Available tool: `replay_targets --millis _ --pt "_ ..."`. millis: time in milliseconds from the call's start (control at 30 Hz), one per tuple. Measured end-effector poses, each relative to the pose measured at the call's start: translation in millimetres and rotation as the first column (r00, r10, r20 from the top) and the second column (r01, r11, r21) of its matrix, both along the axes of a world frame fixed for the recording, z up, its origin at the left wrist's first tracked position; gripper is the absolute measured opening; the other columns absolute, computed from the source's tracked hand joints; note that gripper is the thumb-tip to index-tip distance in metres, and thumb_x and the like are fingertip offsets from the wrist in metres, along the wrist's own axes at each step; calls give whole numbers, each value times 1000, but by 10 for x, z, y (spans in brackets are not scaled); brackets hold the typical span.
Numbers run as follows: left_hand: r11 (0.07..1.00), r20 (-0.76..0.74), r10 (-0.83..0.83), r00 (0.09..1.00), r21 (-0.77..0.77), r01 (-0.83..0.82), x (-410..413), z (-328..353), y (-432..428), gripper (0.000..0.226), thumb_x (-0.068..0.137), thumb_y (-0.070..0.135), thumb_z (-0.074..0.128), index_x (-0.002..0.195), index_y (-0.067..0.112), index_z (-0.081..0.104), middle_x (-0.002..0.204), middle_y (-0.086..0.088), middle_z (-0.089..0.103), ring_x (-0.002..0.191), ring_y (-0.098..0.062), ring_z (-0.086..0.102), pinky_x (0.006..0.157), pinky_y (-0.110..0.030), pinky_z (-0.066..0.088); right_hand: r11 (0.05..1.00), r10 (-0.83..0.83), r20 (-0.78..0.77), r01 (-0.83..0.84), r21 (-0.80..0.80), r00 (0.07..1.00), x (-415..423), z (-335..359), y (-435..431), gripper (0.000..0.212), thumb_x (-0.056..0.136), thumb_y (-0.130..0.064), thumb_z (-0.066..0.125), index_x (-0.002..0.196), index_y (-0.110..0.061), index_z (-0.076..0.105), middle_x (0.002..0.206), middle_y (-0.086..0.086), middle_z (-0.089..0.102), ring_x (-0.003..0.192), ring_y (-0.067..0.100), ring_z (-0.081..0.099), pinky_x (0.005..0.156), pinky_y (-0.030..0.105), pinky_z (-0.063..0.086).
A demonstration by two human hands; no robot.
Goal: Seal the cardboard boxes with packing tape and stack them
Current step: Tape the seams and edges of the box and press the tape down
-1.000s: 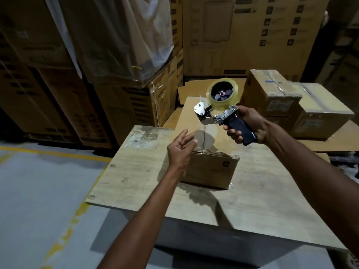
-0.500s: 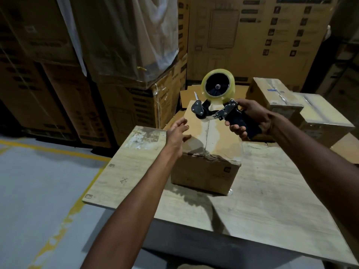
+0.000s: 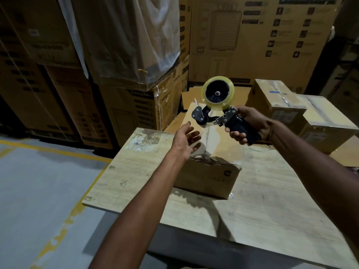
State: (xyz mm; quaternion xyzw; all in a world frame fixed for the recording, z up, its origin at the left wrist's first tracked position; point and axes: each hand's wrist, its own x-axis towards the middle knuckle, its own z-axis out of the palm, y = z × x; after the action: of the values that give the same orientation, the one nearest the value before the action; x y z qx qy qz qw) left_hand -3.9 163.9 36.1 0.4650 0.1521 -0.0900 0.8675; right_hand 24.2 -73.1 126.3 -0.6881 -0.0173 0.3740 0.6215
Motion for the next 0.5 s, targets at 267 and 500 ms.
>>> replay_targets --millis 267,500 --pt "989 -114 -119 986 -97 108 9 38 -12 16 89 25 66 91 9 68 72 -4 51 76 -22 54 74 -35 51 1000 16 19 -16 -21 1000 58 -42 14 77 95 -73 40 94 0 65 72 9 50 51 17 42 44 28 41" --pt "965 -183 -255 950 -118 236 14 -43 52 24 85 15 75 96 -5 69 89 -19 63 74 -22 62 53 -23 54 999 36 37 -35 -25 999 134 -108 4 78 94 -74 42 94 1 65 72 10 50 51 18 42 46 28 40"
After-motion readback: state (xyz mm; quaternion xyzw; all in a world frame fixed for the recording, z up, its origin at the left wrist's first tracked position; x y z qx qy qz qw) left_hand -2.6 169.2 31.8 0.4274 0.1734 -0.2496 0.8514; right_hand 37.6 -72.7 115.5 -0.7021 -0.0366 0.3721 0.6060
